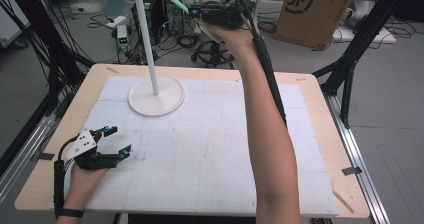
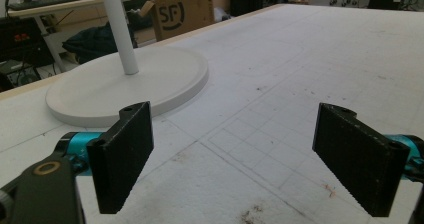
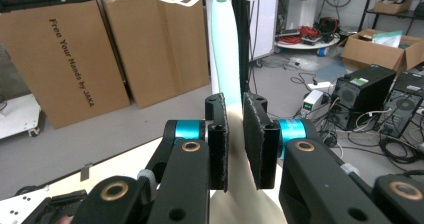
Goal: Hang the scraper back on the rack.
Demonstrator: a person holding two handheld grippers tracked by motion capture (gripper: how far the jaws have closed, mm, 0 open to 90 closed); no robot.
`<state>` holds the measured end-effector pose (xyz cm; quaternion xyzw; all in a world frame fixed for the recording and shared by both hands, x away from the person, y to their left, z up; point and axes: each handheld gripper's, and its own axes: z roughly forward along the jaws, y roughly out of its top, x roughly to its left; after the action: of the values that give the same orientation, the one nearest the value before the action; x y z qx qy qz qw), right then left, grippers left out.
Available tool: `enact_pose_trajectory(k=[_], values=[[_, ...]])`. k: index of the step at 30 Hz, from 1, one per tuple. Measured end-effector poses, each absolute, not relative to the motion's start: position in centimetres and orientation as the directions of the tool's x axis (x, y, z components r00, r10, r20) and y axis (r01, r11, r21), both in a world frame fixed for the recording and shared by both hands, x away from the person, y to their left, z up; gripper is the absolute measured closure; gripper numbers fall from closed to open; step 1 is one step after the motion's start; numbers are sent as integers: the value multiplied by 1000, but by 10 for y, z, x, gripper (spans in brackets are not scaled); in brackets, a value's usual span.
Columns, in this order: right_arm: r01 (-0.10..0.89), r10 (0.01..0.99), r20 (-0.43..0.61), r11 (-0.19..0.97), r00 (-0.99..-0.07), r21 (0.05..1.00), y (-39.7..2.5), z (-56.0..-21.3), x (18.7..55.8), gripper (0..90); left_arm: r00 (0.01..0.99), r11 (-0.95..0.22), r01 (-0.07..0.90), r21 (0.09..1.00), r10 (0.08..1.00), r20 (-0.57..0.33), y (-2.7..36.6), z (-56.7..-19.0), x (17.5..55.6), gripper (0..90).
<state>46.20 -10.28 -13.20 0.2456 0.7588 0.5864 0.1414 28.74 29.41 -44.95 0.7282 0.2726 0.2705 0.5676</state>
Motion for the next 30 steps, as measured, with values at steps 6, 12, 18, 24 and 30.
enact_pose_trajectory(k=[6, 12, 18, 24, 30], values=[[209, 536, 72, 199, -841, 957, -100, -134, 463, 812, 706, -209, 89, 974, 703, 86, 294, -449, 287, 171], [209, 530, 70, 207, -845, 956, -97, -135, 464, 812, 707, -209, 88, 974, 702, 86, 294, -449, 287, 171], [211, 525, 66, 221, -849, 952, -95, -138, 465, 812, 707, -210, 88, 974, 702, 88, 294, -449, 287, 171], [217, 521, 62, 242, -851, 946, -89, -141, 465, 811, 707, -211, 87, 974, 702, 89, 294, -449, 287, 171], [223, 522, 57, 260, -851, 940, -83, -146, 467, 810, 707, -211, 87, 974, 702, 89, 294, -449, 287, 171]])
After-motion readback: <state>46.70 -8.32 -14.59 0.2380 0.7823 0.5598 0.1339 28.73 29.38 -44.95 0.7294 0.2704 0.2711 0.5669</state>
